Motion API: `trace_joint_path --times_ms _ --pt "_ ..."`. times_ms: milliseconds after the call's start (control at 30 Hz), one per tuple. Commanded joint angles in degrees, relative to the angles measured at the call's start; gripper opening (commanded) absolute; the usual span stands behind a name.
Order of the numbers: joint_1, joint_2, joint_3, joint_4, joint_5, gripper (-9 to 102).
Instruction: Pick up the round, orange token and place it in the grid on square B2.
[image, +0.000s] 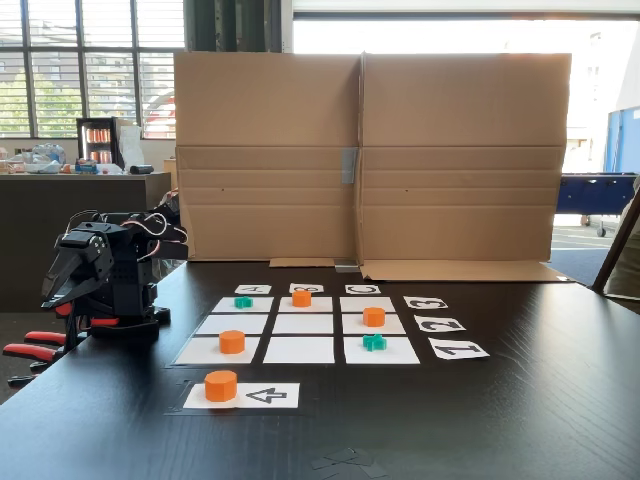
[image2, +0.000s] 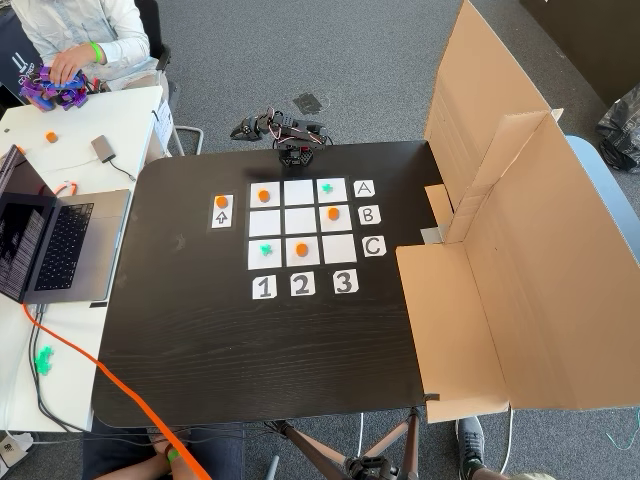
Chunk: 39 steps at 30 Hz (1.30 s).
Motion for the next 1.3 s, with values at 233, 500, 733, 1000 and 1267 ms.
trace_joint_path --times_ms 233,500,733,1000,1267 --pt "-3.3 -14.1 -19.3 9.2 -0.4 0" --pt "-6.8 -30.1 -39.5 22.6 -2.0 10" --pt "-8.0 -43.9 -55.3 30.2 -3.0 22" --pt "-10.0 -57.4 -73.5 41.3 -4.7 40" --pt "-15.6 -69.9 -85.8 47.6 -6.1 49"
